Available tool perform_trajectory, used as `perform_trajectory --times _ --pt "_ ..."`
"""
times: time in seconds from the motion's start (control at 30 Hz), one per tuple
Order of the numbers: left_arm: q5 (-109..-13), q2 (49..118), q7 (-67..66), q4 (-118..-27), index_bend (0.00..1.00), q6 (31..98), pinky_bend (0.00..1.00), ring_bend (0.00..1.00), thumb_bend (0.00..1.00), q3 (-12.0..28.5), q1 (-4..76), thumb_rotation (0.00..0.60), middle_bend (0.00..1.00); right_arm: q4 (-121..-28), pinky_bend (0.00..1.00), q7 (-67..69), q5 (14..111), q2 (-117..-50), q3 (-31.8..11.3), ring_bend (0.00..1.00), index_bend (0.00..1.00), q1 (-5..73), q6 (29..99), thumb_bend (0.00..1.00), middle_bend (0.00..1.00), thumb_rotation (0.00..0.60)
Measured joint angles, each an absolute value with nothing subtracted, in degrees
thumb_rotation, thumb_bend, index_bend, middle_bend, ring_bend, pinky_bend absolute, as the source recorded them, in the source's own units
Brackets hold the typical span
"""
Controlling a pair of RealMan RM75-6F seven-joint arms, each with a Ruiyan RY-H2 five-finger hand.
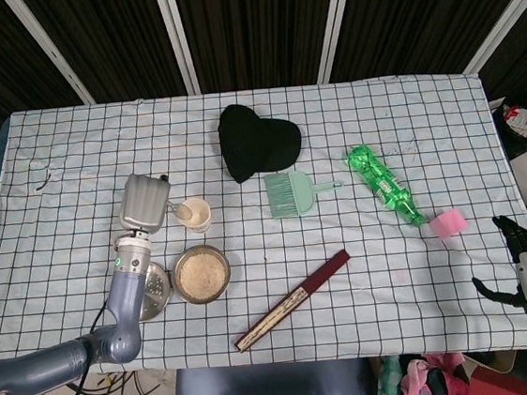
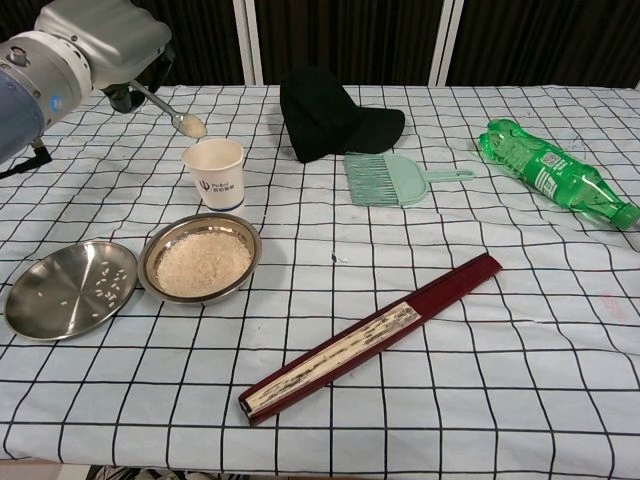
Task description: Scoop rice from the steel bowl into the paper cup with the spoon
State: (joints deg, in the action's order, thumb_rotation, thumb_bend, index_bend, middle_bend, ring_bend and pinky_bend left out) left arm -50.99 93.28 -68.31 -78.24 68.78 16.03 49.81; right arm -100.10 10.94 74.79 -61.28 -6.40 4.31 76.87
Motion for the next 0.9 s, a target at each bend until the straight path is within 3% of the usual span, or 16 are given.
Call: perform_trajectory --times 0.9 --pt "-47.14 97.72 -72.39 -66.86 0.76 64.2 1.0 1.0 0.48 13.9 55.32 0.6 1.0 -100.91 0.17 12.25 73.3 -61.0 -7.12 0.0 0.0 4.28 76.42 0.21 0.0 0.6"
